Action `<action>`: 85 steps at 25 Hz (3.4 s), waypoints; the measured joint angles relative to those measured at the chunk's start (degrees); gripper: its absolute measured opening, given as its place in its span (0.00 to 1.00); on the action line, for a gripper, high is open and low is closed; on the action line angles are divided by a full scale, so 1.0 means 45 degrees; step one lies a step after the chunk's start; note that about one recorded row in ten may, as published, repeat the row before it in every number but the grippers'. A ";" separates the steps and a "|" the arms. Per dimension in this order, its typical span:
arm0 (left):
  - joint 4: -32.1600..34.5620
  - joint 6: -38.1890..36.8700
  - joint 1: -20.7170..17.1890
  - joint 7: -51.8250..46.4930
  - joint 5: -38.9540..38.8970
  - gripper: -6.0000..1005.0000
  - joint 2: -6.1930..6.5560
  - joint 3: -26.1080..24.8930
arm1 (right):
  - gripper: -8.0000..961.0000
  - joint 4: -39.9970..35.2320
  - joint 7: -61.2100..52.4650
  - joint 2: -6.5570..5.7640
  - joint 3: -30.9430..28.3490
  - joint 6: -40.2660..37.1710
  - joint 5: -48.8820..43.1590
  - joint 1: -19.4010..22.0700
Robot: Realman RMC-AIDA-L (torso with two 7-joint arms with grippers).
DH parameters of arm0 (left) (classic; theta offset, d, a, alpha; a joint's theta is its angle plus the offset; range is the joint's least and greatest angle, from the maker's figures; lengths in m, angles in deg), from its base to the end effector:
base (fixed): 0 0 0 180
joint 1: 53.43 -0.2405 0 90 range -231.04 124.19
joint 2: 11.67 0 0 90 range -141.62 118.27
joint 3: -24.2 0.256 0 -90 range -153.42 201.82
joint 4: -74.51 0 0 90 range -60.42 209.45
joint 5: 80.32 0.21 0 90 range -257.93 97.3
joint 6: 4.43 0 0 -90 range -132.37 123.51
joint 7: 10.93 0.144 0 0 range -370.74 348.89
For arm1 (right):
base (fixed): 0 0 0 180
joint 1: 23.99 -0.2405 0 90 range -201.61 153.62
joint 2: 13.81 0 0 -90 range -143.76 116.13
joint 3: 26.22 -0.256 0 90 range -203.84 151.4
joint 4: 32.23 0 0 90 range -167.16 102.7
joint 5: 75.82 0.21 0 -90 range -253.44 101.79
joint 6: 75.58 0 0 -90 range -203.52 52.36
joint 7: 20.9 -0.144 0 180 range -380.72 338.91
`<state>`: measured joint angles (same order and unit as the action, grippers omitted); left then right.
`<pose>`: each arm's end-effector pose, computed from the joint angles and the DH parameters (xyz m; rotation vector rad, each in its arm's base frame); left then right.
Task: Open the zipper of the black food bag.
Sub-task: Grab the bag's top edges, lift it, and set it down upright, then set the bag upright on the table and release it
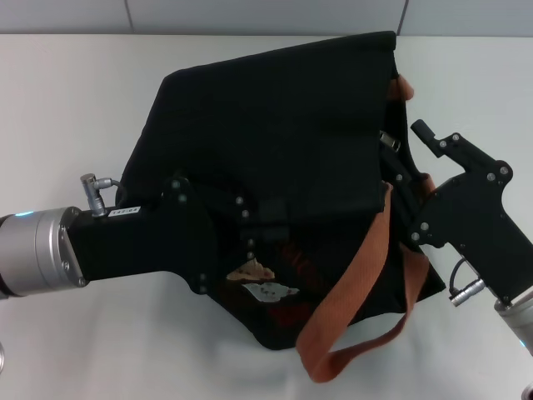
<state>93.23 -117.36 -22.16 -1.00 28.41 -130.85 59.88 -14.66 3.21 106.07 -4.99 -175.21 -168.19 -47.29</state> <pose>-0.2269 0.2633 -0.0196 -2.1584 1.1443 -1.0308 0.2503 0.2274 -0.0689 -1.8574 -0.2446 0.8644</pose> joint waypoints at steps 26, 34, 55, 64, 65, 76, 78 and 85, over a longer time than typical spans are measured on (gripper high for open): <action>0.0000 -0.0001 -0.0051 0.0019 -0.0021 0.09 0.0000 -0.0030 | 0.20 0.0290 0.1309 0.0000 -0.0100 0.0348 -0.0063 -0.0222; 0.0000 -0.0009 -0.0052 0.0021 -0.0024 0.09 0.0000 -0.0002 | 0.03 0.0532 0.1586 0.0000 -0.0227 0.0377 -0.0063 -0.0336; -0.0339 0.0013 -0.0112 -0.0032 -0.0480 0.09 0.0014 -0.0069 | 0.01 0.0646 0.1578 -0.0109 -0.0293 0.0887 0.0003 0.1605; -0.0335 0.0058 -0.0160 -0.0159 -0.0681 0.09 0.0021 -0.0079 | 0.01 -0.0573 0.0275 -0.0100 -0.0376 0.1630 0.0044 0.2962; -0.0335 0.0058 -0.0160 -0.0159 -0.0681 0.09 0.0021 -0.0079 | 0.01 -0.0573 0.0275 -0.0100 -0.0376 0.1630 0.0044 0.2962; -0.2221 0.0346 -0.0382 -0.0325 -0.2396 0.09 0.0048 -0.0199 | 0.07 -0.0765 -0.0878 -0.0050 -0.0663 -0.0863 0.0088 0.3528; -0.4022 0.0847 -0.1151 -0.0329 -0.3796 0.09 0.0011 -0.0285 | 0.14 -0.0834 -0.1672 -0.0071 -0.0746 -0.1512 0.0093 0.3533; -0.4968 0.0945 -0.2822 -0.0629 -0.4036 0.09 0.0000 -0.0498 | 0.41 -0.2280 -0.5881 -0.0114 -0.0428 -0.2862 -0.0043 0.3250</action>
<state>70.88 -113.11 -34.86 -3.83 10.25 -130.85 57.64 -24.92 -23.26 105.56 -6.92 -188.09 -168.38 -32.67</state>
